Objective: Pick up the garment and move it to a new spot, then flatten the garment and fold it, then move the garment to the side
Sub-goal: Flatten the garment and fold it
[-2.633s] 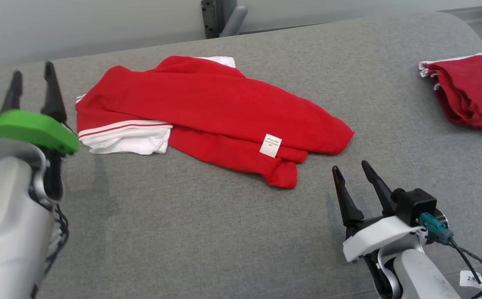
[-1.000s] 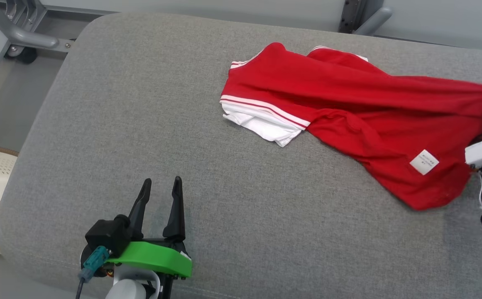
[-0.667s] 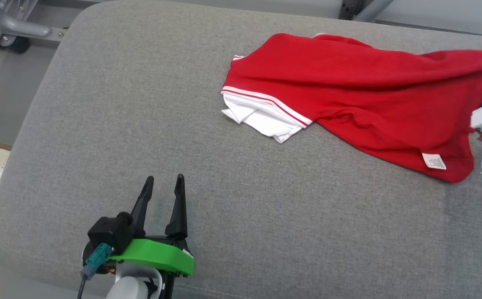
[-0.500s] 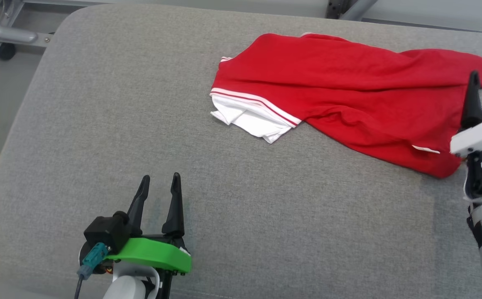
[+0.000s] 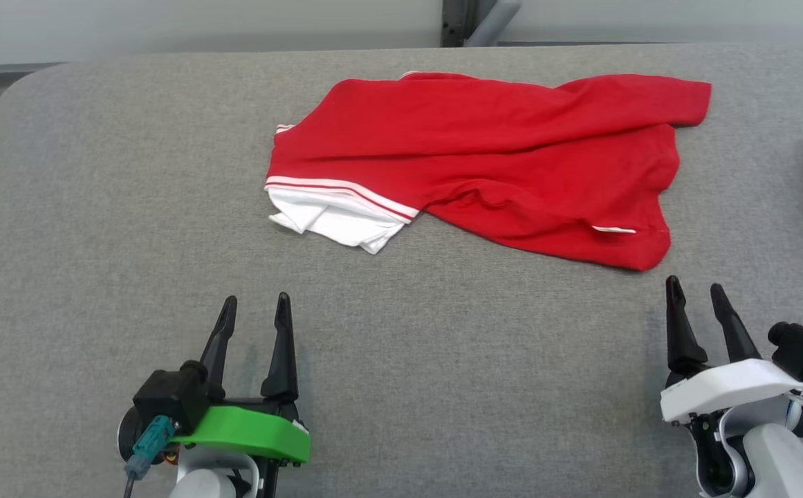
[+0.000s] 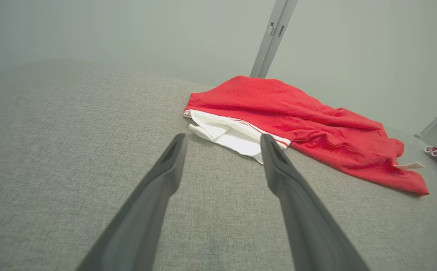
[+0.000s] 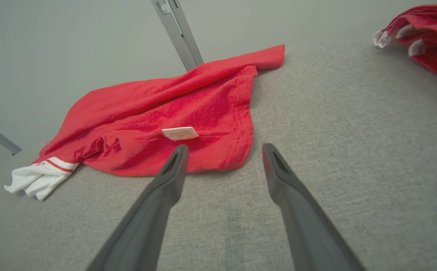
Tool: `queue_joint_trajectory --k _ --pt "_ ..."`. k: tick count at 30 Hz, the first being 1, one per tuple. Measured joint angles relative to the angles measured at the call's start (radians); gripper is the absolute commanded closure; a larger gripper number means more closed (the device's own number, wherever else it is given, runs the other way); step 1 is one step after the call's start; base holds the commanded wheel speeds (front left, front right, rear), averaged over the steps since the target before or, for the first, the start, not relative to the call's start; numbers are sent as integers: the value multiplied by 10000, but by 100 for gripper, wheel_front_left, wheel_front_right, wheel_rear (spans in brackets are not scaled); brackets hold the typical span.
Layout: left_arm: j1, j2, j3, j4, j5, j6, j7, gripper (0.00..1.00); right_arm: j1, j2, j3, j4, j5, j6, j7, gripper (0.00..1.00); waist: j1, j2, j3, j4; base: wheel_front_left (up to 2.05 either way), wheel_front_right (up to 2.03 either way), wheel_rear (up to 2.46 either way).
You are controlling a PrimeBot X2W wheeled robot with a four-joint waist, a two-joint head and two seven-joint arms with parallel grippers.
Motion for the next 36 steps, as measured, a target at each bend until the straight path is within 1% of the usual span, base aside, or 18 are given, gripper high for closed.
queue_joint_trajectory --k 3,5,8,11,15,19,23,26,29,34,35,36 --pt "107 0 -35 -27 151 -19 0 0 141 33 146 151 230 0 0 0 0 0 -113 -328 0 0 0" --pt "148 -2 -90 -35 265 -27 0 0 108 0 211 443 581 -2 -2 0 0 0 -200 -504 0 0 0" --pt "153 -2 -205 -65 313 -27 -2 0 -207 -328 754 1233 1275 -2 2 0 0 0 -353 -661 0 0 0" --pt "160 -2 -328 -73 349 -23 0 0 -928 -920 1244 1856 2161 -2 477 0 0 0 -454 -702 0 0 0" --pt "185 -2 -410 -75 360 -25 0 0 -1938 -1618 1825 2387 3195 -2 1561 0 0 0 -389 -627 0 0 0" --pt "159 -2 -520 -50 364 -29 0 0 -2716 -2061 2232 2709 4358 -2 2826 0 0 0 -249 -473 0 0 0" --pt "68 -2 -681 -13 343 -25 0 0 -3230 -2431 2334 2982 5404 -2 3672 0 0 0 -62 -256 0 0 0" --pt "-55 -2 -775 0 278 -25 0 0 -3481 -2683 2504 3106 5806 -2 3986 0 0 0 117 -82 0 0 0" --pt "-153 -2 -861 33 245 -23 0 0 -3651 -2801 2740 3196 6117 -2 4219 0 0 0 321 90 0 0 0" --pt "-335 -2 -945 65 173 19 0 0 -3890 -2970 3099 3509 6341 -2 4270 0 0 0 635 377 0 0 0" --pt "-344 -2 -953 75 173 19 0 0 -3966 -2991 3181 3532 6374 -2 4280 8 0 0 687 421 0 0 0" --pt "-359 -2 -955 92 173 19 0 0 -4029 -3016 3262 3545 6441 -2 4301 47 0 0 732 464 0 0 0"
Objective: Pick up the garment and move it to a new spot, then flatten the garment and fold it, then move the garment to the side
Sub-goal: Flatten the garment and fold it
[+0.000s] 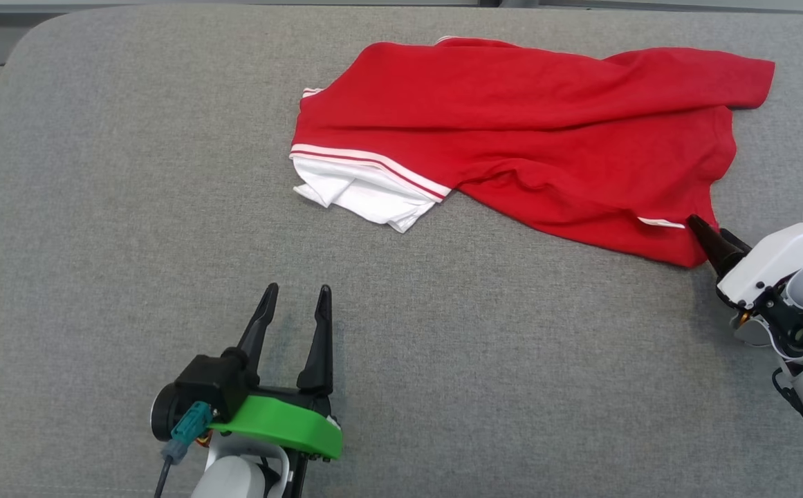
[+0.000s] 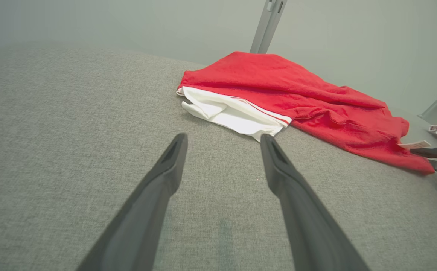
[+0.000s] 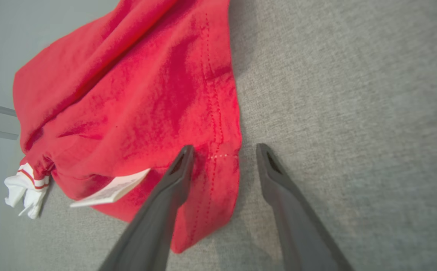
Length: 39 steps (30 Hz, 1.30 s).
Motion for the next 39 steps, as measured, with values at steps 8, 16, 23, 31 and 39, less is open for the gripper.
queue_joint_trajectory --k 8,16,23,31,39 --pt "-91 0 84 90 2 59 0 0 288 -520 445 -692 527 2 -230 100 0 0 -101 37 0 0 0" --pt "149 0 222 84 15 40 0 0 1513 -2075 654 -2219 408 2 -1375 100 0 0 -464 -512 0 0 0" --pt "-3 -4 -224 945 73 -504 0 0 2400 -2165 1047 -2702 205 2 -2681 100 0 0 -546 -1025 0 0 0" --pt "-2280 -13 -167 3593 52 -614 8 0 2491 -1808 1693 -2410 194 2 -3189 100 0 0 -383 -1284 0 0 0" --pt "-4471 25 -652 6174 107 -851 1179 0 1762 -1662 2255 -2236 153 2 -3302 100 0 0 -19 -1580 0 0 0"
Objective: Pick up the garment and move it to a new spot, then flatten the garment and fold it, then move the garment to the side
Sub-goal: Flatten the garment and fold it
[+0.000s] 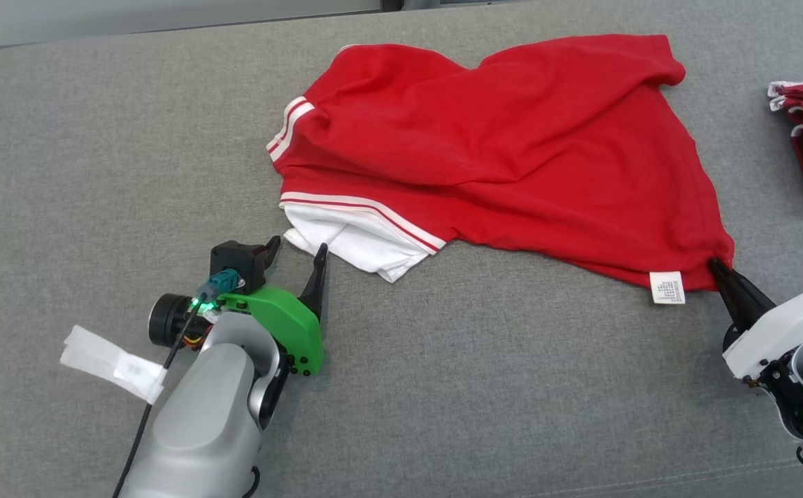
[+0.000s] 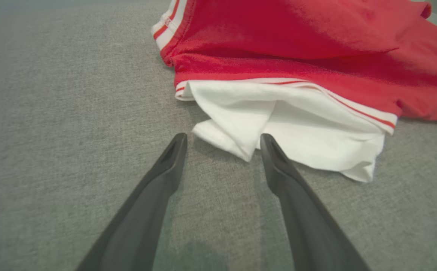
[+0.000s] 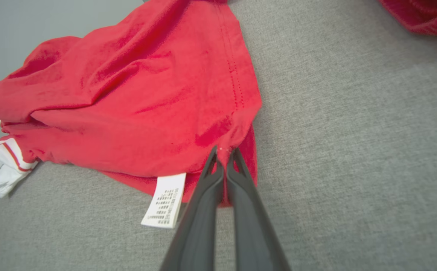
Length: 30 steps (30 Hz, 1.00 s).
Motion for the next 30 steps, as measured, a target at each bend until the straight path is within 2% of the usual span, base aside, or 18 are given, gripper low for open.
queue_joint_trajectory --k 5,10,14,22,28,29,30 --pt "-315 4 -337 499 161 -67 31 0 -205 -17 203 107 59 0 -105 100 0 0 122 -140 0 0 0" --pt "-634 493 -1221 790 1590 907 -437 0 -346 -44 464 207 180 0 -209 100 0 0 196 -209 0 0 0" --pt "-686 823 -1753 738 2297 1266 -685 0 -436 -96 623 270 284 0 -288 100 0 0 203 -215 0 0 0" --pt "-900 1900 -3053 343 3737 1149 -771 0 -651 -144 890 368 543 0 -449 100 0 0 212 -197 0 0 0" --pt "-1191 2006 -3386 316 3883 876 -771 0 -829 0 1154 460 662 0 -554 100 0 0 263 -286 0 0 0" --pt "-1252 1992 -3404 362 3879 830 -761 21 -872 10 1191 466 692 0 -575 100 0 0 278 -308 0 0 0" --pt "-1306 1983 -3425 430 3873 744 -715 60 -906 19 1221 487 702 0 -583 100 0 0 292 -334 0 0 0"
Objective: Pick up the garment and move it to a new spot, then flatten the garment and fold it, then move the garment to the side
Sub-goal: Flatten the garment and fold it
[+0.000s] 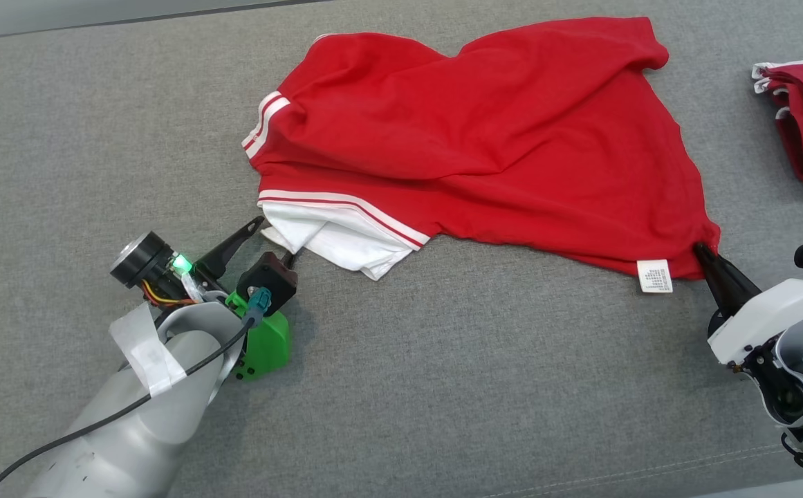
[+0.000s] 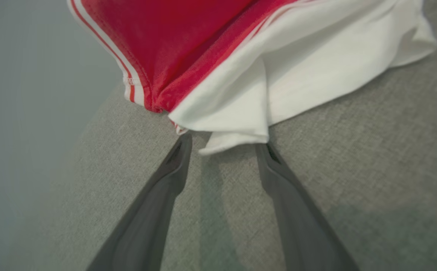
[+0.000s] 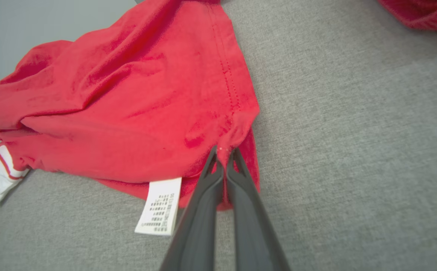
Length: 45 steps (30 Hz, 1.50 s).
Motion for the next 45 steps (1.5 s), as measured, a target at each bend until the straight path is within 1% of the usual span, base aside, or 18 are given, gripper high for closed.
queue_joint_trajectory --k 1,6,7,10,11,13,15,16,18,20,22,23,27,31,34,35,39,45 --pt "-43 -8 -17 61 -17 -73 4 100 -30 8 27 23 17 0 -31 100 0 0 12 -30 0 0 0" --pt "-88 -142 29 401 -351 -316 313 100 -153 -61 115 115 102 0 -134 100 0 0 -36 -142 0 0 0" --pt "-70 -165 128 453 -529 -426 397 100 -156 -88 128 128 104 0 -163 100 0 0 -75 -147 0 0 0" --pt "205 -366 675 491 -1615 -838 637 100 -171 -167 144 104 102 0 -255 100 0 0 -226 -139 0 0 0" --pt "341 -497 970 454 -2192 -966 775 100 -172 -207 142 65 100 0 -263 100 0 0 -284 -127 0 0 0" --pt "667 -825 1590 205 -3841 -1104 1402 100 -177 -311 125 -79 71 0 -318 100 0 0 -411 -89 0 0 0" --pt "971 -934 1430 -784 -5597 -1127 2412 100 -236 -443 50 -301 -59 0 -345 100 0 0 -541 -43 0 0 0" --pt "1126 -907 1438 -1505 -6719 -1131 2961 100 -293 -533 2 -443 -144 0 -351 100 0 0 -608 -15 0 0 0" --pt "1284 -621 1791 -3135 -8909 -1160 4023 100 -336 -715 -201 -769 -288 0 -391 100 0 0 -728 60 0 0 0" --pt "1416 -146 2698 -4437 -10886 -1156 4778 100 -335 -836 -589 -1091 -516 0 -393 100 0 0 -844 143 0 0 0" --pt "1609 73 3628 -5400 -12370 -1152 5308 100 -320 -899 -1037 -1440 -639 0 -401 100 0 0 -976 218 0 0 0" --pt "1652 98 4008 -5777 -12930 -1034 5469 100 -307 -915 -1220 -1597 -658 0 -401 100 0 0 -1047 253 0 0 0" --pt "1481 -61 5277 -6976 -14468 -142 5678 100 -194 -1133 -1764 -2174 -602 0 -401 100 0 0 -1369 360 0 0 0" --pt "916 -196 5958 -7645 -15236 489 5756 100 -365 -1517 -1873 -2546 -190 2 -366 100 0 0 -1753 399 0 0 0" --pt "453 -167 6186 -7754 -15267 805 5753 100 -735 -1795 -1988 -2821 579 4 125 100 0 0 -2084 397 0 0 0" --pt "137 -169 6266 -7685 -15332 993 5753 100 -953 -1990 -2117 -2897 1083 8 470 100 0 0 -2317 386 0 0 0" --pt "-472 -165 6351 -7450 -15432 1223 5858 100 -1273 -2431 -2368 -3095 1898 8 1076 100 0 0 -2772 358 0 0 0" --pt "-1322 -205 6190 -7444 -15513 1381 6220 100 -1794 -2878 -2600 -3720 2364 8 1473 100 0 0 -3251 316 0 0 0"
